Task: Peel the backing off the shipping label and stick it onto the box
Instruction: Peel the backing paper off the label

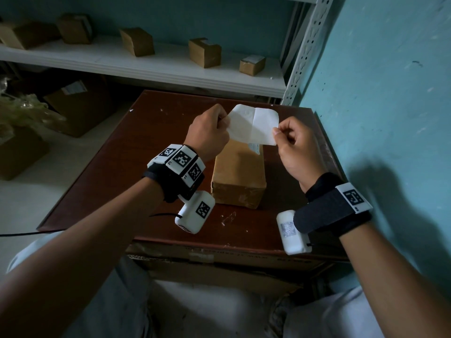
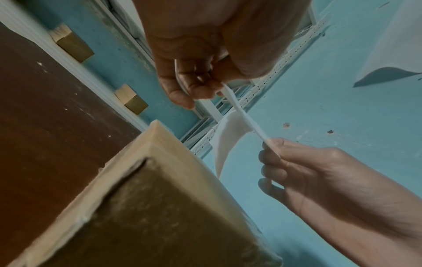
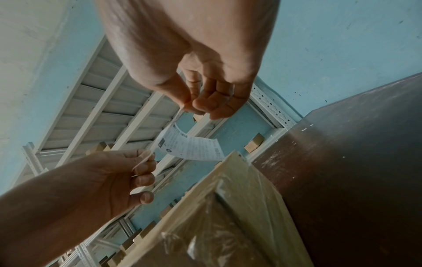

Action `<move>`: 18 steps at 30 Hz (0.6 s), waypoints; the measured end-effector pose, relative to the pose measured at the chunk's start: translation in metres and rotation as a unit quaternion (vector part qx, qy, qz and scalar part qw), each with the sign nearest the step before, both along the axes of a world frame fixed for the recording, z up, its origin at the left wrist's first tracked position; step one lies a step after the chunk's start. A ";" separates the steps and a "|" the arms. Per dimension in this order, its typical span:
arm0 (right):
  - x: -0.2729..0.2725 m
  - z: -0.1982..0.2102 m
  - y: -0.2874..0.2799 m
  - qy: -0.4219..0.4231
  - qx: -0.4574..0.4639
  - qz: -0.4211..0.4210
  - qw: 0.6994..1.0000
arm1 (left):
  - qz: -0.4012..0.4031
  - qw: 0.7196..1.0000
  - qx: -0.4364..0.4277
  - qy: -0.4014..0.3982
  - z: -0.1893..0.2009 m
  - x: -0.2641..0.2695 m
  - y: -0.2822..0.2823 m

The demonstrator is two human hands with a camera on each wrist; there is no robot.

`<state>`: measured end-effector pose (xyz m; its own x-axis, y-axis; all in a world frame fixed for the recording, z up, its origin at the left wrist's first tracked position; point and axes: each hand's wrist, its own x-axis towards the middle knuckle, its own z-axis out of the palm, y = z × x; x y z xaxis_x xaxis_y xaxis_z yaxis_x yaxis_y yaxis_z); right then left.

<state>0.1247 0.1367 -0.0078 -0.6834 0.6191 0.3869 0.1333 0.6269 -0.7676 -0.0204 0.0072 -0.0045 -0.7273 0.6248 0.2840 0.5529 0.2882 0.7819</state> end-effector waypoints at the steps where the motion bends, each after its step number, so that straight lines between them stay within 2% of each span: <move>1: 0.000 0.000 0.000 -0.001 0.000 -0.001 1.000 | 0.000 1.000 0.002 0.003 0.000 0.000 0.000; 18: 0.000 0.000 0.001 -0.001 0.002 0.000 1.000 | 0.005 1.000 0.004 0.019 -0.003 -0.005 0.001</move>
